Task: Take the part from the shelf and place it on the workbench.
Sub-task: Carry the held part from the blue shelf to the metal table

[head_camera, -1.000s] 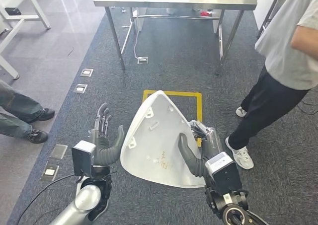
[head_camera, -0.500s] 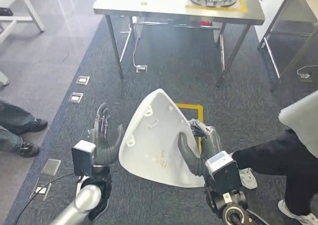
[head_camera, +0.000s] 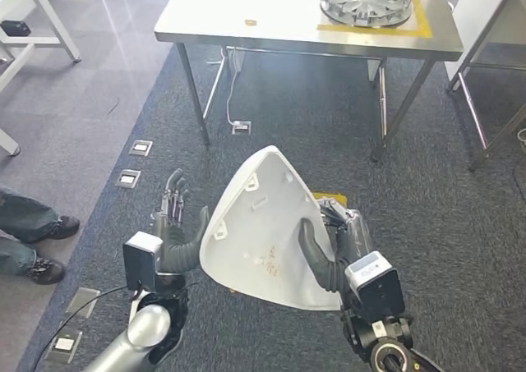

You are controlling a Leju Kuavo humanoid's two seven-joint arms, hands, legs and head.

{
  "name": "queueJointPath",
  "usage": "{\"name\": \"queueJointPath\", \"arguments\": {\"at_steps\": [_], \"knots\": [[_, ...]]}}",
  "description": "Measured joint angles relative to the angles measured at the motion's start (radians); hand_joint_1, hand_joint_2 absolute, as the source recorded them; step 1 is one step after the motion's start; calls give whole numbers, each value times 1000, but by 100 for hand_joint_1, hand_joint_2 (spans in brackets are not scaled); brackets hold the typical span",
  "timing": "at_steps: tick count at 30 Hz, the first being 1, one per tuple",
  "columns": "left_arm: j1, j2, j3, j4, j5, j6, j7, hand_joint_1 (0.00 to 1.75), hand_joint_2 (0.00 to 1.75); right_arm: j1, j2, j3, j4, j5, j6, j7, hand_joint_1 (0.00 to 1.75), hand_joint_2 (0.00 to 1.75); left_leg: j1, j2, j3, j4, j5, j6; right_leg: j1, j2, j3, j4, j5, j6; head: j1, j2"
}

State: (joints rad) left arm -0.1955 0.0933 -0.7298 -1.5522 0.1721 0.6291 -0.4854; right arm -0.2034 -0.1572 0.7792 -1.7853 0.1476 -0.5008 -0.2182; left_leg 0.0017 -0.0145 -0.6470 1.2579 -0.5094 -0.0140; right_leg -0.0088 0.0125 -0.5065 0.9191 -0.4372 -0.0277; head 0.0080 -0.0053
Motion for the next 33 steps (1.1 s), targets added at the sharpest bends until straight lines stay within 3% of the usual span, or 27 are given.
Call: {"name": "queueJointPath", "arguments": {"at_steps": [2, 3, 4, 5, 6, 8, 9, 11, 13, 14, 16, 18, 19, 20, 22, 23, 24, 26, 27, 29, 30, 31, 33], "knots": [[1, 1, 0, 0, 1, 0, 0, 0, 175, 0, 0, 0, 0, 0, 0, 0, 175, 175, 7, 4, -60, -6, -86, -10, -7, 2, 48, -10, -32, 5, -8, 0], [2, 2, 0, 0, 1, 0, 0, 0, 175, 0, 0, 0, 0, 0, 0, 0, 175, 175, 10, 6, -75, -39, -110, -15, -12, 3, 73, -11, -51, 9, -13, 0], [2, 2, 0, 0, 1, 0, 0, 0, 175, 1, 0, 0, 0, 0, 0, 0, 175, 175, 13, 7, -82, -86, -105, -19, -16, 4, 99, -12, -72, 14, -17, 0], [3, 3, 0, 0, 1, 0, 0, 0, 175, 1, 0, 0, 0, 0, 0, 0, 175, 175, 16, 11, -83, -149, -48, -21, -18, 3, 115, -13, -93, 20, -23, 0], [4, 4, 0, 1, 1, 0, 0, 0, 175, 2, 0, 0, 1, 0, 0, 0, 175, 175, 18, 18, -84, -210, 37, -23, -19, 3, 138, -10, -115, 25, -30, 0], [8, 5, -2, 2, 0, 0, 2, 0, 175, 6, 0, -1, 1, 0, 0, 1, 175, 175, 17, 28, -82, -274, 179, -12, -15, 3, 165, -14, -153, 41, -34, 0], [7, 5, -4, 2, 0, 0, 2, 0, 175, 7, 0, -1, 0, -1, 0, 1, 175, 175, 14, 30, -80, -278, 198, -4, -13, 4, 183, -12, -161, 47, -33, 0], [0, 3, -5, 0, -1, 0, 2, 0, 175, 4, 0, -4, -3, 0, 1, 0, 175, 175, 13, 25, -62, -274, 176, 15, -14, 2, 185, 15, -142, 57, -26, 0], [-8, 0, -6, -3, -2, 0, 0, 0, 175, -1, 1, -7, -6, 0, 0, -1, 175, 175, 15, 18, -22, -282, 145, 29, -16, 0, 133, 126, -120, 61, -16, 0], [-7, -1, -7, -5, -2, 0, 0, 0, 175, -2, 1, -8, -6, 0, -1, -1, 175, 175, 15, 16, 6, -287, 129, 34, -16, -1, 90, 199, -129, 63, -7, 0], [0, 0, -10, -4, -3, -3, 1, 0, 175, 0, 0, -8, -5, 1, -3, 2, 175, 175, 12, 13, 62, -299, 95, 38, -12, -3, 1, 293, -211, 61, 8, 0], [5, 1, -12, -4, -7, -9, 3, 0, 175, 2, 0, -9, -5, 2, -6, 8, 175, 175, 7, 9, 124, -314, 60, 41, -5, -4, -72, 296, -299, 54, 18, 0], [5, 1, -12, -4, -10, -12, 4, 0, 175, 2, 0, -9, -5, 3, -8, 10, 175, 175, 3, 7, 157, -323, 43, 42, 1, -4, -100, 266, -302, 46, 23, 0], [6, 1, -12, -4, -12, -14, 5, 0, 175, 4, 0, -9, -5, 3, -10, 12, 175, 175, 1, 6, 185, -333, 25, 42, 6, -4, -123, 217, -247, 35, 28, 0], [8, 2, -13, -2, -14, -17, 9, 0, 175, 12, -2, -9, -5, 3, -11, 15, 175, 175, -6, 2, 231, -341, -12, 40, 21, -1, -157, 101, -33, 14, 33, -1], [10, 2, -14, -2, -15, -18, 11, 0, 175, 17, -3, -10, -4, 2, -12, 16, 175, 175, -9, -1, 247, -344, -31, 37, 26, 1, -162, 64, 57, 8, 33, -1], [9, 2, -15, -1, -16, -19, 13, 0, 175, 19, -4, -10, -4, 2, -13, 17, 175, 175, -10, -5, 263, -341, -43, 33, 30, 2, -159, 46, 99, 5, 30, -1], [3, 0, -16, -4, -18, -20, 15, 0, 175, 13, -4, -11, -9, 3, -14, 17, 175, 175, -11, -7, 254, -287, -32, 25, 28, 3, -133, 46, 88, 0, 27, 0], [-2, 0, -16, -5, -19, -20, 15, 0, 175, 7, -3, -12, -11, 3, -14, 15, 175, 175, -11, -4, 222, -224, -7, 20, 25, 3, -117, 41, 77, -4, 25, 0], [-5, 0, -16, -6, -19, -21, 15, 0, 175, 2, -3, -13, -15, 3, -15, 15, 175, 175, -8, 2, 117, -77, 21, 9, 21, 4, -78, 29, 53, -10, 18, 0], [-3, 1, -16, -6, -19, -21, 15, 0, 175, 3, -3, -13, -15, 3, -15, 14, 175, 175, -6, 4, 65, -27, 3, 4, 20, 4, -58, 25, 38, -12, 11, 0], [-2, 1, -16, -6, -19, -21, 16, 0, 175, 4, -3, -13, -15, 3, -16, 15, 175, 175, -4, 5, 19, -1, -40, 1, 19, 6, -37, 21, 21, -13, 5, 0], [0, 2, -16, -6, -19, -23, 16, 0, 175, 5, -3, -13, -15, 3, -20, 15, 175, 175, -3, 5, -40, -18, -130, 1, 19, 12, 10, 18, -16, -12, -5, 0]]}}
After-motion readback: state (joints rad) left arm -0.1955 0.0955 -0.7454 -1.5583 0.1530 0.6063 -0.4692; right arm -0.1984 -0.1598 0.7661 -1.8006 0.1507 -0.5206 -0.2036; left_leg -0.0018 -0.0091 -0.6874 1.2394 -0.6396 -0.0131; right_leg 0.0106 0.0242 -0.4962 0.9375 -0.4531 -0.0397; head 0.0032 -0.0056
